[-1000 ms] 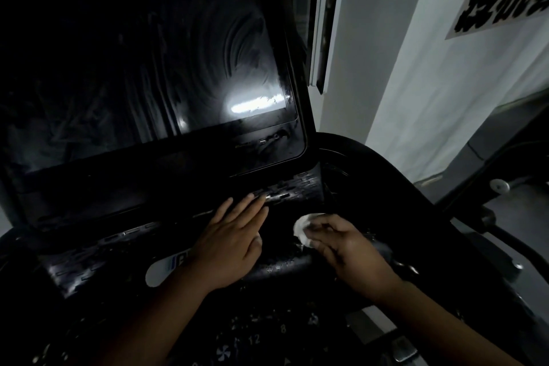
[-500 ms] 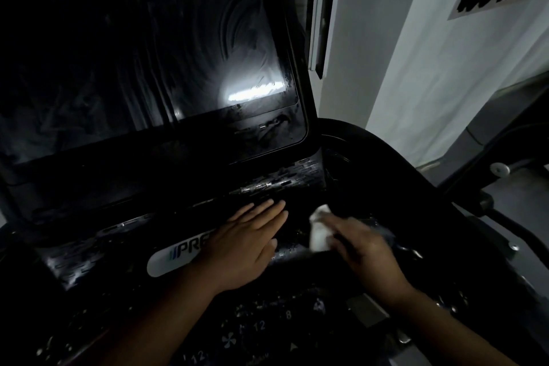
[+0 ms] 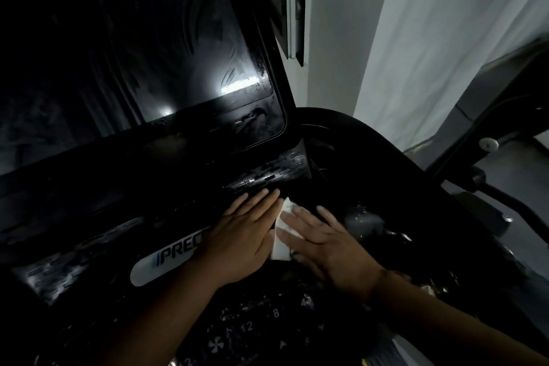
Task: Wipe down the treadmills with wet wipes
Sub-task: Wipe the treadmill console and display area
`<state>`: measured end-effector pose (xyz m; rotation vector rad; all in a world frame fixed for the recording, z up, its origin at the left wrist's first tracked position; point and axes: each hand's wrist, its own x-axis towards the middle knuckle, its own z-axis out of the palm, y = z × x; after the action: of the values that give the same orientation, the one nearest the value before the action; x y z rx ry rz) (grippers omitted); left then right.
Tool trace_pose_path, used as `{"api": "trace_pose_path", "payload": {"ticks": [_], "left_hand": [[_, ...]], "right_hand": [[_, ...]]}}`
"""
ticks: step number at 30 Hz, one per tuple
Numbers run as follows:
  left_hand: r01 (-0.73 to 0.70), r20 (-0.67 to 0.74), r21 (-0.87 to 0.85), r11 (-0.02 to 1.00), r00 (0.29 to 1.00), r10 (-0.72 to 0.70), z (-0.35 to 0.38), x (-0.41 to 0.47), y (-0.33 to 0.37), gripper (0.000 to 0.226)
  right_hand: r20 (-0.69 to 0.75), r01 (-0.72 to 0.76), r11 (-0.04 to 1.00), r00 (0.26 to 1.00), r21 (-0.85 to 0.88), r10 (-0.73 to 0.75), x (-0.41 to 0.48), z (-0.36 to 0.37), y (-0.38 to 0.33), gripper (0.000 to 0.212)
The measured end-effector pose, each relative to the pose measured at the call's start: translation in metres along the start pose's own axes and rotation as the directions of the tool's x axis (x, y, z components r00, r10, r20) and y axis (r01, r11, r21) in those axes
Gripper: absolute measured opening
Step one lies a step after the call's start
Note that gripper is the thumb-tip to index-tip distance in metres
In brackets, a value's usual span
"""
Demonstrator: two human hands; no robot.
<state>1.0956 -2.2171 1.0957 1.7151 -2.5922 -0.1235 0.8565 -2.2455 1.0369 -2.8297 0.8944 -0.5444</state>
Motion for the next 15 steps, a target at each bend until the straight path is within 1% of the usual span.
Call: {"api": "trace_pose_path", "payload": {"ticks": [2, 3, 4, 5, 7, 8, 9, 10, 12, 13, 14, 15], "left_hand": [[-0.001, 0.006, 0.030, 1.000, 1.000, 0.001, 0.000, 0.000, -0.001, 0.060], [-0.009, 0.015, 0.031, 0.999, 1.000, 0.008, -0.001, 0.000, -0.001, 0.060], [-0.007, 0.029, 0.030, 1.000, 1.000, 0.006, -0.002, -0.001, 0.000, 0.060], [0.001, 0.039, 0.028, 1.000, 0.999, -0.003, -0.002, -0.001, 0.001, 0.061], [0.013, 0.043, 0.029, 1.000, 0.999, -0.015, -0.001, 0.001, 0.002, 0.063], [0.011, 0.047, 0.036, 0.999, 0.999, -0.013, -0.002, 0.001, 0.002, 0.063], [0.008, 0.056, 0.051, 0.999, 0.998, -0.011, -0.001, 0.001, 0.002, 0.063], [0.010, 0.062, 0.060, 0.998, 0.998, -0.014, -0.001, 0.001, 0.002, 0.063], [-0.002, 0.060, 0.041, 0.999, 0.998, -0.001, -0.003, 0.001, 0.002, 0.063], [-0.012, 0.074, 0.009, 1.000, 0.997, 0.011, -0.004, 0.002, 0.002, 0.066], [-0.021, 0.094, -0.024, 0.999, 0.995, 0.023, -0.006, 0.005, 0.002, 0.070], [-0.028, 0.117, -0.045, 0.999, 0.993, 0.034, -0.007, 0.008, 0.003, 0.073]], "right_hand": [[0.070, 0.165, 0.977, 0.985, -0.136, -0.156, -0.008, -0.004, 0.014, 0.052], [0.099, 0.197, 0.962, 0.979, -0.187, -0.181, -0.017, -0.011, 0.027, 0.055], [0.095, 0.171, 0.961, 0.984, -0.218, -0.153, -0.026, -0.018, 0.040, 0.059], [0.075, 0.093, 0.970, 0.994, -0.225, -0.078, -0.031, -0.022, 0.048, 0.062], [0.021, -0.105, 0.983, 0.994, -0.149, 0.109, -0.024, -0.021, 0.040, 0.063], [0.011, -0.141, 0.985, 0.990, -0.100, 0.143, -0.014, -0.017, 0.028, 0.062], [0.019, -0.135, 0.989, 0.991, -0.058, 0.136, -0.008, -0.011, 0.014, 0.061], [0.030, -0.098, 0.994, 0.995, -0.038, 0.099, -0.007, -0.005, 0.004, 0.059], [0.060, -0.042, 0.997, 0.997, -0.064, 0.046, -0.022, -0.003, 0.002, 0.058], [0.044, -0.072, 0.994, 0.996, -0.087, 0.076, -0.033, -0.004, 0.007, 0.059], [0.020, -0.158, 0.983, 0.987, -0.094, 0.161, -0.041, -0.007, 0.012, 0.060], [0.001, -0.282, 0.956, 0.959, -0.077, 0.283, -0.044, -0.010, 0.014, 0.060]]}}
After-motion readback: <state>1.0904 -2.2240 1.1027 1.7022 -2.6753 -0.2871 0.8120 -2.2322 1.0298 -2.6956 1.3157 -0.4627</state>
